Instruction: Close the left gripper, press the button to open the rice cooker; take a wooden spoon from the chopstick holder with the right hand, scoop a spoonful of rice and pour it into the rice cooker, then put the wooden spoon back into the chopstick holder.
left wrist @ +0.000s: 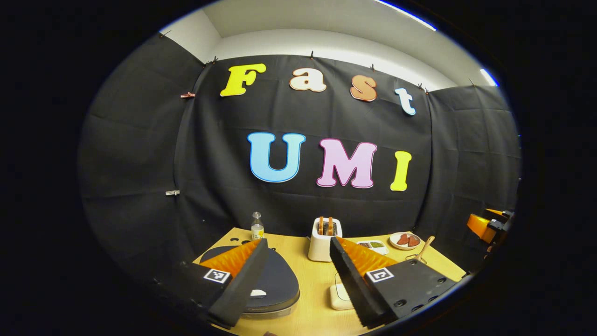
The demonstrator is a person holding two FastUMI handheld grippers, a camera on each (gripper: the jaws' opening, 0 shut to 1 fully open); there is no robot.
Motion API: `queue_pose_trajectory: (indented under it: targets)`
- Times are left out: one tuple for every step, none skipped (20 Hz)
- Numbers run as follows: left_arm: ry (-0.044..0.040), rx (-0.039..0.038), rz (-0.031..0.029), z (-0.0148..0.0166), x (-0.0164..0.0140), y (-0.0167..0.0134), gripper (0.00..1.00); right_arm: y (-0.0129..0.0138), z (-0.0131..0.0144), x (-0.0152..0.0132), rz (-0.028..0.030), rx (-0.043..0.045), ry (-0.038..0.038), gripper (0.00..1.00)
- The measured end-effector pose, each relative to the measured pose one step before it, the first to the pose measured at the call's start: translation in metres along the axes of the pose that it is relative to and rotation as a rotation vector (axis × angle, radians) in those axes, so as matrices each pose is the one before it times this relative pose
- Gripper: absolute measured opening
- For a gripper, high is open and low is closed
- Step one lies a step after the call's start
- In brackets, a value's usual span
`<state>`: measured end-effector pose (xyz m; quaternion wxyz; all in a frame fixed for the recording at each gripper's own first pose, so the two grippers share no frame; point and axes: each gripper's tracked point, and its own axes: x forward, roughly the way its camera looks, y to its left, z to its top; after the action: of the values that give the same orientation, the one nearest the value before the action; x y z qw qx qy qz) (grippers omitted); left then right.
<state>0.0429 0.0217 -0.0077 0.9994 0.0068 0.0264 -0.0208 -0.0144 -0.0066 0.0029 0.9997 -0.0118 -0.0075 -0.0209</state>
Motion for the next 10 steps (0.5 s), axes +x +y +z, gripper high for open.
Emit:
queue_pose_trajectory:
  targets:
    - [0.01709, 0.00072, -0.00519, -0.00224, 0.0028, 0.00314, 0.85, -0.00227, -0.00235, -0.00108, -0.00579, 0.0023, 0.00469, 0.98]
    - [0.0184, -0.00689, -0.00436, -0.0037, 0.00362, 0.00456, 0.75, -0.00212, -0.00288, -0.00094, -0.00563, 0.0015, 0.0058, 0.98]
    - [0.02213, -0.01381, -0.00256, -0.00393, 0.00382, 0.00465, 0.72, -0.00192, -0.00244, -0.00138, -0.00519, 0.00105, 0.00619, 0.98]
    - [0.02597, -0.01447, 0.00242, -0.00663, 0.00434, 0.00671, 0.61, -0.00294, -0.00206, -0.00043, -0.00706, 0.00104, 0.00567, 0.98]
    - [0.03047, -0.01168, 0.00798, -0.00583, 0.00484, 0.00818, 0.57, -0.00341, -0.00215, -0.00106, -0.00798, 0.00184, 0.0066, 0.98]
    - [0.02526, -0.00904, 0.01403, -0.00654, 0.00369, 0.00992, 0.43, -0.00274, -0.00268, -0.00186, -0.00801, 0.00273, 0.00663, 0.98]
    - [0.02218, -0.00976, 0.01386, -0.00457, 0.00473, 0.00913, 0.39, -0.00293, -0.00111, -0.0009, -0.00844, 0.0024, 0.0048, 0.98]
    - [0.0252, -0.0074, 0.01275, -0.00665, 0.00338, 0.00767, 0.26, -0.00301, -0.00133, -0.0008, -0.00885, -0.0001, 0.00376, 0.98]
    - [0.02532, -0.00583, 0.00804, -0.00735, 0.00371, 0.00751, 0.18, -0.00389, -0.00206, -0.00086, -0.00993, -0.00258, 0.00474, 0.98]
    - [0.02233, -0.00791, 0.0068, -0.00814, 0.00356, 0.00702, 0.11, -0.00329, -0.00194, -0.00103, -0.00833, -0.00244, 0.00582, 0.98]
